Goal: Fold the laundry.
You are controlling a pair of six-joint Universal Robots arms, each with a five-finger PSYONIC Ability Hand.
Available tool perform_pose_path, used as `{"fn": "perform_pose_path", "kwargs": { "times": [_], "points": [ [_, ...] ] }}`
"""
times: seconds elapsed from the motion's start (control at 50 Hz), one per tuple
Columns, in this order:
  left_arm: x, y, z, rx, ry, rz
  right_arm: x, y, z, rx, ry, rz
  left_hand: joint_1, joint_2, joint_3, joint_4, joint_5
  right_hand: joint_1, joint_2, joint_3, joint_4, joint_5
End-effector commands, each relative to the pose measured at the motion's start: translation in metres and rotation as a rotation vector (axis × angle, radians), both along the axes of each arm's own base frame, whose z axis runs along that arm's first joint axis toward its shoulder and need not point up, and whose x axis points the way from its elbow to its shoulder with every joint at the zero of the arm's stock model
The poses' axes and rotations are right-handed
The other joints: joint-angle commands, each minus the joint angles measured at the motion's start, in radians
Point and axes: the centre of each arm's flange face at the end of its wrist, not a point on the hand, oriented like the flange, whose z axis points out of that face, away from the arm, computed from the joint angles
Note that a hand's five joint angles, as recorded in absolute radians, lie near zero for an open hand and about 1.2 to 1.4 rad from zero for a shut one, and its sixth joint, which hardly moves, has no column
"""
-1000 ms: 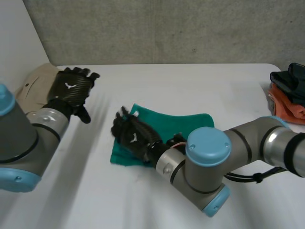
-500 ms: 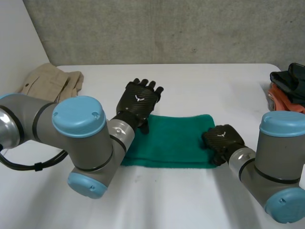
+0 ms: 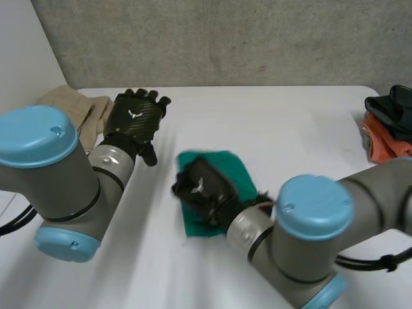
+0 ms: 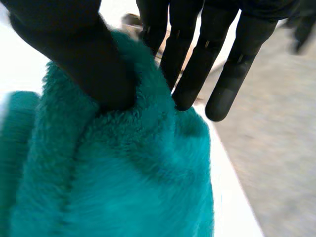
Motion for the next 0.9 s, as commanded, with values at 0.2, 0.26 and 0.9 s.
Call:
{"fn": "perform_pose_path", "kwargs": {
  "times": [0.2,0.26,0.9],
  "points": [
    [-0.033,0.007,0.028,-0.004,0.187,-0.086,-0.048,-0.065,0.073,0.312,-0.382,-0.376,-0.017,-0.034,-0.035,-0.028,-0.047,-0.714,-0.817,-0.831,-0.834,-0.82],
    [-0.05,0.019,0.02,0.064,0.204,-0.132,-0.06,-0.075,0.076,0.433,-0.386,-0.438,-0.017,-0.034,-0.035,-0.028,-0.047,-0.714,-0.817,-0.831,-0.834,-0.82],
    [-0.038,0.021,-0.064,0.41,-0.094,0.034,-0.058,-0.105,0.021,0.526,0.0,-0.52,-0.014,-0.031,-0.032,-0.025,-0.044,-0.714,-0.817,-0.831,-0.834,-0.82]
  ]
}}
